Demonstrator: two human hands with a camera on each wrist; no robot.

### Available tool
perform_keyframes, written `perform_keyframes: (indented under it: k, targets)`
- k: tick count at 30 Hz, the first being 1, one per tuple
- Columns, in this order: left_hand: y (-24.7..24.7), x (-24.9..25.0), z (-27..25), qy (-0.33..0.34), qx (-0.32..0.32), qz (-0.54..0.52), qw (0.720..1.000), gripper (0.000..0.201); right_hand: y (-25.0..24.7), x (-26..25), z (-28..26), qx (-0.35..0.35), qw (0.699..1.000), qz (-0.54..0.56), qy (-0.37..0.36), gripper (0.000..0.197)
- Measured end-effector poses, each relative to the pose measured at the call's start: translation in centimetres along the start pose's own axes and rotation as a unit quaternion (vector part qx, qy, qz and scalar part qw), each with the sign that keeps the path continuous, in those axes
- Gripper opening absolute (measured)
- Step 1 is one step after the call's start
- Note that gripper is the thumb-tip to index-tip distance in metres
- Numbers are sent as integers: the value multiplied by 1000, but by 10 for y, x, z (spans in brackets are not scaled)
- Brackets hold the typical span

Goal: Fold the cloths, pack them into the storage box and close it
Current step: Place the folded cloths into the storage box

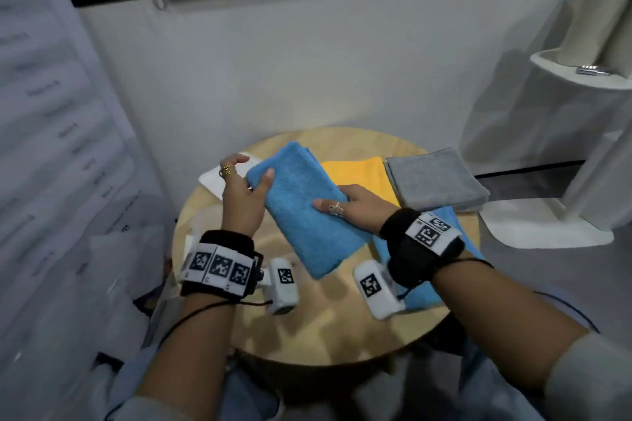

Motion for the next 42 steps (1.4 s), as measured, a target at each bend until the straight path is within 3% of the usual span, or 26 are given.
perform_keyframes:
  k: [2, 5, 8, 11, 14, 18, 20, 23, 27, 29, 33, 38, 42]
  targets:
    - [-38, -5, 23, 2, -8, 108, 994, 21, 29, -23, 30, -11, 1000, -18, -5, 32]
    - [-87, -38, 49, -80, -35, 208, 974, 25, 66, -44, 65, -9, 998, -61, -22, 69]
    - [-114, -65, 58, -123, -107, 320, 933, 22, 89, -43, 93, -30, 996, -83, 8, 55]
    - [-128, -78, 52, -124, -174, 392, 895, 54, 100, -26, 118, -73, 988, -100, 88, 37]
    - [-138, -101, 37, -176, -239, 425, 855, 63, 108, -21, 132, -95, 980, -131, 120, 33]
    - [-143, -113, 29, -206, -245, 491, 810, 76, 126, -35, 148, -140, 980, -100, 100, 37]
    - [-141, -116, 24, -212, -249, 507, 797, 66, 141, -35, 154, -185, 975, -42, 111, 42]
    - [-138, -126, 14, -225, -265, 431, 832, 56, 160, -22, 156, -230, 964, 11, 134, 53]
    - [-144, -125, 10, -236, -215, 301, 898, 54, 172, -6, 157, -277, 950, 1, 141, 76]
    - [-145, -127, 8, -237, -210, 292, 903, 51, 181, -2, 159, -298, 944, -34, 137, 87]
    - [-145, -130, 9, -231, -181, 281, 914, 49, 176, -8, 163, -275, 951, -122, 71, 97]
    - [-148, -134, 5, -210, -164, 234, 935, 47, 148, -25, 154, -271, 960, -57, -41, 95]
    - [-150, -134, 3, -214, -139, 190, 948, 49, 155, -8, 156, -316, 948, -28, 12, 96]
Point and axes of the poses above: each hand's wrist, its own z-axis towards the middle knuckle, its own y-axis out of the palm, x = y × z, the point moved 5 cm from there along z, towards the middle knuckle, and after that the axes turned 13 degrees about -z, right-handed, at the moved point
